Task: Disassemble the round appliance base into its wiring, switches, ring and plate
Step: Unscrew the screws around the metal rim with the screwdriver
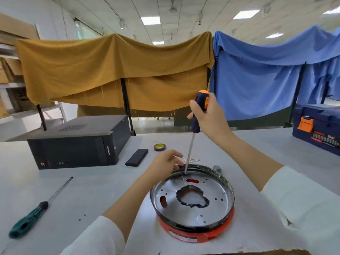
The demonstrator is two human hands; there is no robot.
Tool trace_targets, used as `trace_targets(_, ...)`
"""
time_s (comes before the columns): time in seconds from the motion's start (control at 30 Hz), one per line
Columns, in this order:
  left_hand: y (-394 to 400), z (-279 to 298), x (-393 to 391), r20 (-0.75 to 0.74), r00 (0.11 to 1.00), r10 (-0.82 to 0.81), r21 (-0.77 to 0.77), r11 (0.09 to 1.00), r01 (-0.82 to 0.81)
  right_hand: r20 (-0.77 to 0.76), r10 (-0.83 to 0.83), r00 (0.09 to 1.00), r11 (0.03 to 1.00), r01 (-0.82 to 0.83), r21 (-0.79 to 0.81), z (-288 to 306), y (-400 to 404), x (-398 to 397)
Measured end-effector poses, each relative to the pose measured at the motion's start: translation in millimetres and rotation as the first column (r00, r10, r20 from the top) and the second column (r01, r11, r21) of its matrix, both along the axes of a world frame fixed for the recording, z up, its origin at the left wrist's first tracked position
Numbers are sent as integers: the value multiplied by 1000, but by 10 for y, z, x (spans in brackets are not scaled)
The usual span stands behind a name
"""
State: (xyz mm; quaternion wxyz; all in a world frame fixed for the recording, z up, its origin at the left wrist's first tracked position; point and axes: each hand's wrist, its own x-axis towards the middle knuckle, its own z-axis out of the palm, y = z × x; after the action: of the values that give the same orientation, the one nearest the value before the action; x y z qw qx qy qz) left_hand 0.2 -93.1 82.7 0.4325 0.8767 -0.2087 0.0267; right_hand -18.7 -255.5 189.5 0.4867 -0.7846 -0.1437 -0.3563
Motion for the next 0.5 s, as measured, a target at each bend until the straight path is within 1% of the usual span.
trace_targets(0.07,-11,-7,97,-49,998,-50,-1,999,50,-13,-57,998,993,55,-102,-17,19,161)
trace_targets(0.1,-24,-23,153,-47,996,-74,16,997,75,-12,-69,998,990,67,-121,-35,30,246)
trace_targets(0.2,-94,-105,343,-34,991,-127,24,992,128,16,-27,1000,998,28,-63,-116,70,507)
trace_targets(0.27,-122,-197,488,-4,993,-121,28,992,121,26,-15,1000,999,16,-32,-197,108,654)
trace_targets(0.33,-134,-297,626,31,995,-99,48,994,97,43,-15,999,999,17,-43,-302,132,770)
trace_targets(0.4,-153,-389,737,59,993,-99,73,993,94,66,-14,998,996,20,-89,-410,142,852)
trace_targets(0.43,-166,-435,781,44,993,-110,68,992,107,74,-9,997,994,17,-106,-453,142,882)
trace_targets(0.5,-190,-494,822,-34,991,-131,19,991,132,82,-2,997,993,12,-118,-498,140,925)
